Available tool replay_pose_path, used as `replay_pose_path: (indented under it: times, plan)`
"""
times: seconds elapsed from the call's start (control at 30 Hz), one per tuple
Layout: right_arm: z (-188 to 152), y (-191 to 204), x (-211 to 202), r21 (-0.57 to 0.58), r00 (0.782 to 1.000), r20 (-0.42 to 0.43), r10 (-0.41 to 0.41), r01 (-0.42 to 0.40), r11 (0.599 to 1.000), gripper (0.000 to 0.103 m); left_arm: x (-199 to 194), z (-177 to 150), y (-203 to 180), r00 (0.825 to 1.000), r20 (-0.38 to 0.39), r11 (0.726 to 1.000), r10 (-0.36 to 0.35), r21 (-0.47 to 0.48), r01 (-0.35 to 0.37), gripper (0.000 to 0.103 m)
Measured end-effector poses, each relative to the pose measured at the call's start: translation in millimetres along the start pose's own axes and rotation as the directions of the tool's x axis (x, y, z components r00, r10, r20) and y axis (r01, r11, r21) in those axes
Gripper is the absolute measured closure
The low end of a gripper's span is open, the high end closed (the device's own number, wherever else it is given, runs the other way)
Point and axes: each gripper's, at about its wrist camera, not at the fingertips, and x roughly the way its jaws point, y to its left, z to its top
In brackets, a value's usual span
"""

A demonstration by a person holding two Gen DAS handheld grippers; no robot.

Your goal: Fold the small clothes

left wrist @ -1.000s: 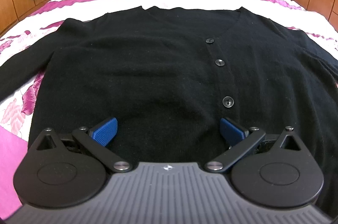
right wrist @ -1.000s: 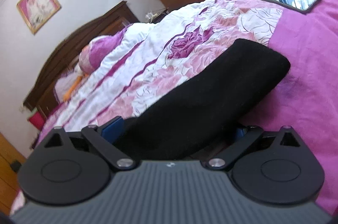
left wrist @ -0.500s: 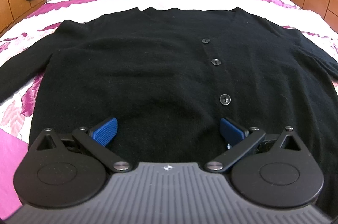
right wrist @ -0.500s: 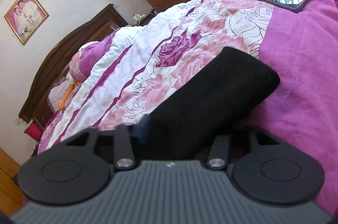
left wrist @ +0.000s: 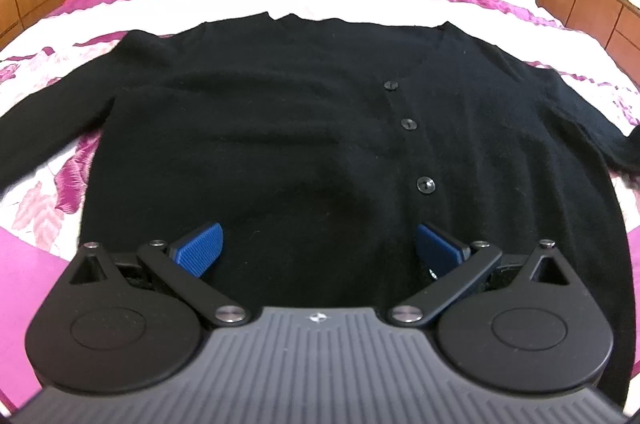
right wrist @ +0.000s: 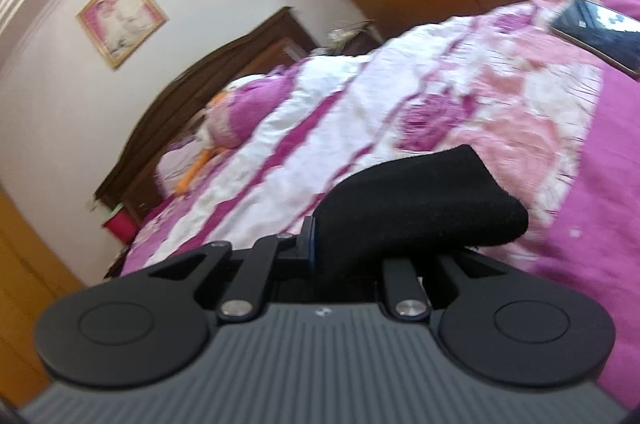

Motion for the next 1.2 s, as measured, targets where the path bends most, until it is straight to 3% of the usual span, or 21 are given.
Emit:
replay_pose_path:
  times: [0.27, 0.63, 1.2]
  plan:
    - [-2, 51, -4, -0.084, 0.993, -0.023, 0.118, -0.120, 0.989, 0.088, -9, -4, 12, 1.000, -0.002, 0.999, 0.027, -0.030, -0.027, 0.000]
    - [-12, 106, 0, -0.173, 0.972, -0.075, 0.222, -0.232, 0.957, 0.089, -20, -7, 30, 1.000, 0.018, 0.998, 0.025, -0.066, -0.024, 0.000]
    - [-76, 189, 26, -0.302, 0.928, -0.256, 0.270, -0.343, 0.890, 0.089, -24, -16, 65, 0.999, 0.037, 0.992, 0.037, -0.119, -0.033, 0.000]
